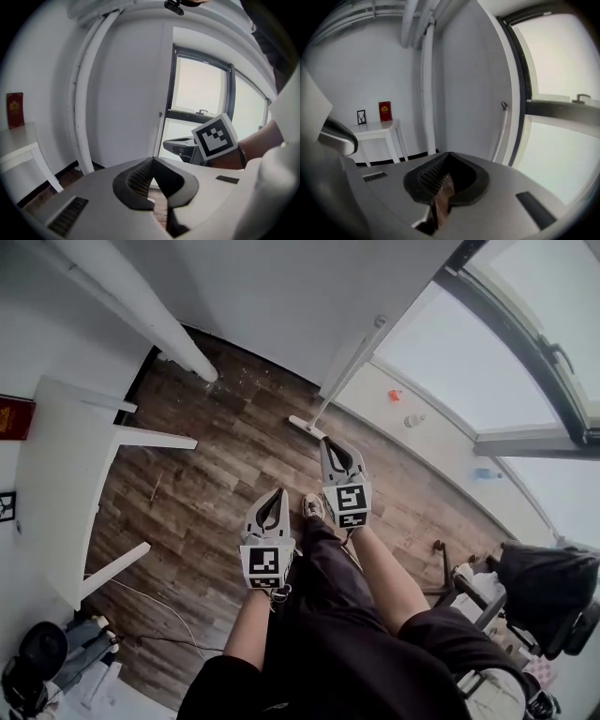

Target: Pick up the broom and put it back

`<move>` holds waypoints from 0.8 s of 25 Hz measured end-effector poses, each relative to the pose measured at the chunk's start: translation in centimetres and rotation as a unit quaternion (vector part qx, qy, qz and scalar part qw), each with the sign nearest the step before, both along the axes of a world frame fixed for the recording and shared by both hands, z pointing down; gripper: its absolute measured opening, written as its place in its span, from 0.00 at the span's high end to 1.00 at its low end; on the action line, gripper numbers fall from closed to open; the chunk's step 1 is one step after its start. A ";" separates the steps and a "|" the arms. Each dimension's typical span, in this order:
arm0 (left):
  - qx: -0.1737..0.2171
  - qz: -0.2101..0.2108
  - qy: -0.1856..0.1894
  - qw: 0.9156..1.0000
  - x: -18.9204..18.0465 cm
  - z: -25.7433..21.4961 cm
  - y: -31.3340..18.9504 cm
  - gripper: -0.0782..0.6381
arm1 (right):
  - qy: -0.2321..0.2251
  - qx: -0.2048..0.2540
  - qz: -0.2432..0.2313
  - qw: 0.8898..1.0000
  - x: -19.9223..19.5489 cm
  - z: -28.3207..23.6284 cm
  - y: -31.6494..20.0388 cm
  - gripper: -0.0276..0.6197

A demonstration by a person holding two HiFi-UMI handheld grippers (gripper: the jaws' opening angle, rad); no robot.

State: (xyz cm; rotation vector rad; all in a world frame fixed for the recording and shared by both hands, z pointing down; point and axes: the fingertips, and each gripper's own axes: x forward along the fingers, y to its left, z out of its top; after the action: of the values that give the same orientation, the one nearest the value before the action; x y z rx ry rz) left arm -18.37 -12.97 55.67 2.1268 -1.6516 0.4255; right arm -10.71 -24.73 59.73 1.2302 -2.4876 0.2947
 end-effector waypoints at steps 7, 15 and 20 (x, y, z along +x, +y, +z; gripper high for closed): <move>0.055 -0.014 0.005 0.998 0.1 -4.3 6.2 0.89 | 0.003 0.055 -0.020 0.998 -0.3 -8.0 9.0 0.92; 0.091 0.000 0.027 0.995 1.4 -9.3 12.6 0.89 | 0.022 0.075 -0.009 0.997 1.5 -13.1 19.1 0.92; 0.101 0.032 0.031 0.994 4.9 -10.5 13.7 0.89 | 0.004 0.100 -0.014 0.995 3.7 -16.4 21.7 0.92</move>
State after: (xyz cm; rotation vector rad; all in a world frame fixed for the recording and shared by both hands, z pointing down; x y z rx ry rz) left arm -13.50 0.75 45.16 2.3193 -1.6564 0.2165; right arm -7.05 -3.01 43.38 1.2681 -2.5757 0.0334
